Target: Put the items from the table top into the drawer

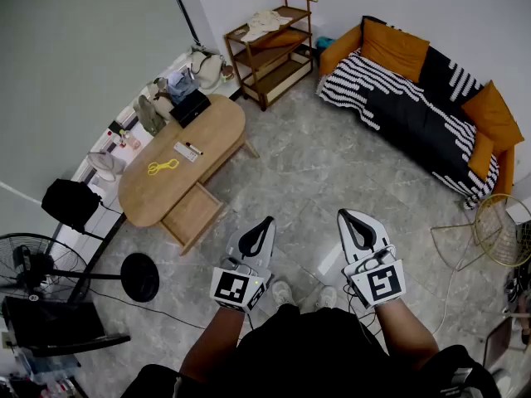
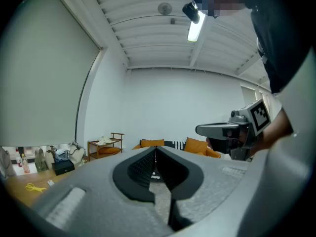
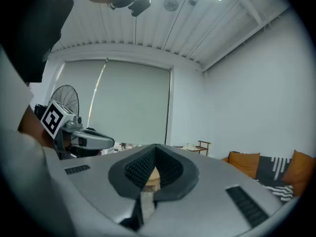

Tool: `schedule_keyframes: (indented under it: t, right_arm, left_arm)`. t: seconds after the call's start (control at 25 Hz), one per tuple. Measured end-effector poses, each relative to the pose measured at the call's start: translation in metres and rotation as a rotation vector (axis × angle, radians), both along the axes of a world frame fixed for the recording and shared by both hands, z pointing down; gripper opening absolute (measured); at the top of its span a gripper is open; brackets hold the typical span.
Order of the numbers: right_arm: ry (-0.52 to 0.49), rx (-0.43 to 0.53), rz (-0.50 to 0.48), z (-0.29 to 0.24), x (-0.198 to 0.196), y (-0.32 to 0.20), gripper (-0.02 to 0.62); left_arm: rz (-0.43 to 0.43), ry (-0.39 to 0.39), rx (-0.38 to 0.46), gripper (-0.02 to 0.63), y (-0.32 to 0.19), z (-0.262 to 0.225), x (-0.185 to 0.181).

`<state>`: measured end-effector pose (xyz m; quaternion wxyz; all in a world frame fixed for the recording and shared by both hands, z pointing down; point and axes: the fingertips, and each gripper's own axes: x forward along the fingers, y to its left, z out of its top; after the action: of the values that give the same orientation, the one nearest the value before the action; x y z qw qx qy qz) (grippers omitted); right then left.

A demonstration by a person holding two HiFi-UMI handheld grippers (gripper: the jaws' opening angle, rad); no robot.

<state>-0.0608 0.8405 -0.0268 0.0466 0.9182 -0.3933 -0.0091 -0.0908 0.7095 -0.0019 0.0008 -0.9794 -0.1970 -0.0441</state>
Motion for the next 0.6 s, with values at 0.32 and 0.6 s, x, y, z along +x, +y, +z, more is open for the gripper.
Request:
schedule_keyframes:
  t: [0.32, 0.6]
  right_arm:
    - [0.001, -0.016, -0.007, 0.004, 0.002, -0.034, -0.006]
    - [0.001, 0.039, -0.017, -0.003, 0.005, -0.075, -0.003]
  left_arm:
    - [-0.008, 0.004, -0.006, 0.018, -0.033, 0.001, 0.001]
    - [-0.018, 0.011, -0.001, 0.018, -0.073, -0.001, -0.005]
